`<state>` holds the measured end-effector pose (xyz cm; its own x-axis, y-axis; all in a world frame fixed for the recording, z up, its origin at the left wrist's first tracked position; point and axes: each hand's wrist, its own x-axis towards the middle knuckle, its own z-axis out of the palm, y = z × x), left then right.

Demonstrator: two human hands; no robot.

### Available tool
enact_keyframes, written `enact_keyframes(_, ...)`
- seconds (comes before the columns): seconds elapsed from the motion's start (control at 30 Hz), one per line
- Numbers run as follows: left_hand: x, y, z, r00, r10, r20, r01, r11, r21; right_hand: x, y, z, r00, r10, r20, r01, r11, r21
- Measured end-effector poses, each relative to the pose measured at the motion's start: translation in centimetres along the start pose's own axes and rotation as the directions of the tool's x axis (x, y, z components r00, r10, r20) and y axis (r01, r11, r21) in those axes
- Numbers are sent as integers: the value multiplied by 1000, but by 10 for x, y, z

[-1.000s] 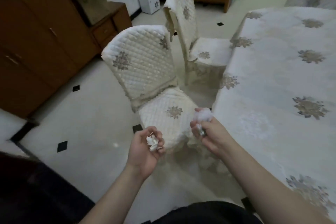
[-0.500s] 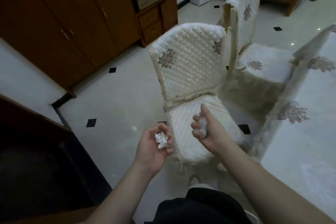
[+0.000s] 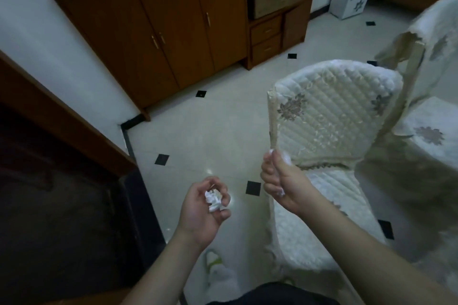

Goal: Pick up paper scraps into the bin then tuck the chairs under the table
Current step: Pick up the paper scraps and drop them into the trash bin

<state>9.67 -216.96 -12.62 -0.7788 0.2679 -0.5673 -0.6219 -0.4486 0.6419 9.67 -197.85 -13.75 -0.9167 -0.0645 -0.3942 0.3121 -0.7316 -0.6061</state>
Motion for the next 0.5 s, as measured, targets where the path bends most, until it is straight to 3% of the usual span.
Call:
enact_keyframes(0.23, 78, 73, -32, 999, -16, 37, 17, 1000, -22, 94, 16, 43, 996, 79, -44, -78, 996, 41)
enact_keyframes(0.5, 161, 174, -78, 994, -74, 83, 76, 997, -22, 209, 32, 132, 983, 23, -182, -14, 999, 47)
